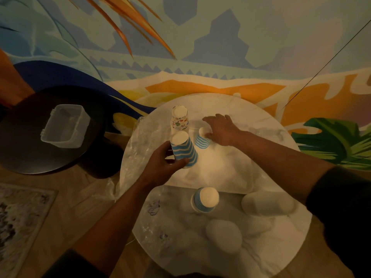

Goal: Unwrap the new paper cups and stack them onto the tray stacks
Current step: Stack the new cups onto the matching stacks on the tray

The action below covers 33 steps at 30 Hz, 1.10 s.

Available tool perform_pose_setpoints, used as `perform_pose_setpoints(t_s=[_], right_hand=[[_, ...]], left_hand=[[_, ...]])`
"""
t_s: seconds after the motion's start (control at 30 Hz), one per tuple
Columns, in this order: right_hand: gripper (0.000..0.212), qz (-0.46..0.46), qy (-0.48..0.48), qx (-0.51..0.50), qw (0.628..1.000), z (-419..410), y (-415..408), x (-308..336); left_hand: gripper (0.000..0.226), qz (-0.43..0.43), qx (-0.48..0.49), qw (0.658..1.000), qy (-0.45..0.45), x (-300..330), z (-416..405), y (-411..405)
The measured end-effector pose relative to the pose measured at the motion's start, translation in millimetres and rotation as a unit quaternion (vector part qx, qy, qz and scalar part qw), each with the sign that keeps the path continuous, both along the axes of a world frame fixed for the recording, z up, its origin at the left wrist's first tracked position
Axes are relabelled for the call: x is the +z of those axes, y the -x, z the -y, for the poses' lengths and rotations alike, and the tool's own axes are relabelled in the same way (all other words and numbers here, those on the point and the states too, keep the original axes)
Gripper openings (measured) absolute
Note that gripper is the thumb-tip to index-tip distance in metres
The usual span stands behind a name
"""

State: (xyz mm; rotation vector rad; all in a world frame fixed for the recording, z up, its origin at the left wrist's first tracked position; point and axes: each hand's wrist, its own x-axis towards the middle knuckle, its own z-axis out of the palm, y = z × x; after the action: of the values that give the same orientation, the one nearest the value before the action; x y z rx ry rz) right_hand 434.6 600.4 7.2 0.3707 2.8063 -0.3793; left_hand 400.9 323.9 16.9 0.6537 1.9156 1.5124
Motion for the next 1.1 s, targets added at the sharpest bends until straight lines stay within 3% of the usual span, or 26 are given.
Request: perform_pose_setpoints(t_s=[0.13,0.23,0.5,0.73,0.83,0.97,1.1], right_hand=[[0.046,-0.092,0.230,-0.026,0.968,16.3,-16.0,63.8],[0.053,-0.076,0.282,0.011,0.956,30.5,-34.9,108.3],[0.064,-0.136,0.229,0.027,0.964,31.4,-61.9,131.0],[0.055,-0.211,0.173,-0.003,0.962,11.2,-43.8,119.8],[0.054,-0.206,0.132,-0.035,0.969,-4.0,-26.3,90.8],[0.068,-0.122,0.094,-0.068,0.986,-9.4,-11.1,39.6],[0.069,-0.066,0.079,-0.071,0.992,-2.8,-5.5,4.1]], left_hand=[[0.054,-0.031,-0.010,0.999,0.021,0.4,-12.6,3.7],[0.056,-0.051,-0.024,0.998,0.027,8.1,-24.3,4.4],[0.070,-0.148,-0.055,0.987,0.033,25.6,-43.4,8.1],[0.088,-0.128,-0.009,0.990,0.054,33.9,-32.5,-5.3],[0.083,-0.144,-0.096,0.982,0.075,36.4,-13.9,-24.3],[0.084,-0.138,-0.241,0.955,0.105,24.7,8.5,-52.2],[0.087,-0.156,-0.287,0.939,0.106,12.2,15.6,-69.9]])
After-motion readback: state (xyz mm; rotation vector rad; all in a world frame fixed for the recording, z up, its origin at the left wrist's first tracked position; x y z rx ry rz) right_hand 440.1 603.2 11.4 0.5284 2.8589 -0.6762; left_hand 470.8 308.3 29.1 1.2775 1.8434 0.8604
